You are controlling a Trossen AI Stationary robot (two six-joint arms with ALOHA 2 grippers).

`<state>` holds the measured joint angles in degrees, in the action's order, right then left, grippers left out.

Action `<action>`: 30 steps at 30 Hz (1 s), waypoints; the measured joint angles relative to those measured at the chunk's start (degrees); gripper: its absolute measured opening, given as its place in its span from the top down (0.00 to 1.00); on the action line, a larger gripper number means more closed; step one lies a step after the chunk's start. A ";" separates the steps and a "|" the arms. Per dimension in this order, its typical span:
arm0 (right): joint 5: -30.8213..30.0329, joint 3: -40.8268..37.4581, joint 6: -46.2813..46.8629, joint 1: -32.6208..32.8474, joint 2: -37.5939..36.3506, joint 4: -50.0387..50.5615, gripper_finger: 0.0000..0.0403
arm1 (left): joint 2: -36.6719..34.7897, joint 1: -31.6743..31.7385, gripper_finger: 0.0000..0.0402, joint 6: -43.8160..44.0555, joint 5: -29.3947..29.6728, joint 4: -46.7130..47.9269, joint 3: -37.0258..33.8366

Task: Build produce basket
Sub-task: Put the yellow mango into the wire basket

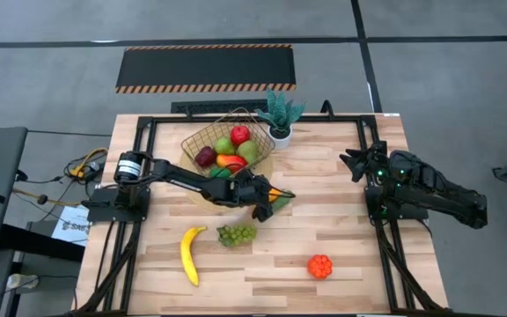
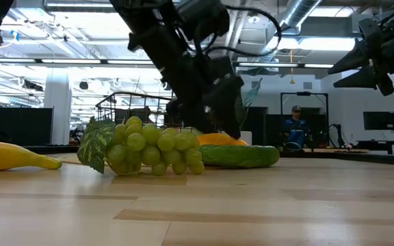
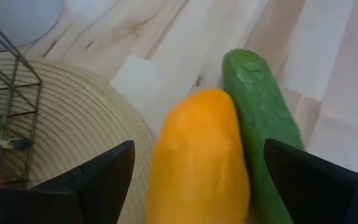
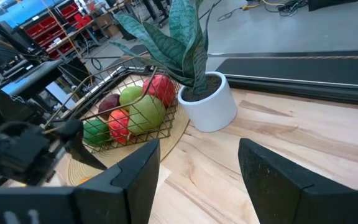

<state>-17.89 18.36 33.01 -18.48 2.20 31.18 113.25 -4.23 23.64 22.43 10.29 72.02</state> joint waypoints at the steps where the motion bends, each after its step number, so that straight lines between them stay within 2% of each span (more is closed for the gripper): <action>1: 0.00 0.00 0.00 0.00 0.00 0.00 0.40 | 0.56 0.01 0.16 0.01 0.00 -0.11 0.09; 8: 0.04 0.00 -0.01 0.02 -0.01 0.06 0.40 | 2.28 0.00 0.21 1.71 -5.68 0.92 -0.10; 18: 0.04 -0.01 0.00 0.02 -0.01 0.04 0.40 | 1.82 -0.15 0.41 2.98 -5.19 0.86 2.31; 21: 0.04 -0.01 0.00 0.02 0.00 0.04 0.40 | 1.82 -0.22 0.43 2.73 -5.27 0.99 4.22; 26: 0.03 0.00 0.00 0.02 -0.02 0.02 0.40 | 1.19 -0.05 0.40 5.32 -6.84 8.11 14.02; 30: -0.04 0.01 -0.02 0.00 -0.02 -0.04 0.40 | 0.22 0.90 0.39 0.80 -1.80 20.61 26.62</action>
<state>-17.93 18.37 32.99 -18.48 2.17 31.14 113.47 -3.33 24.44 20.63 30.90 98.64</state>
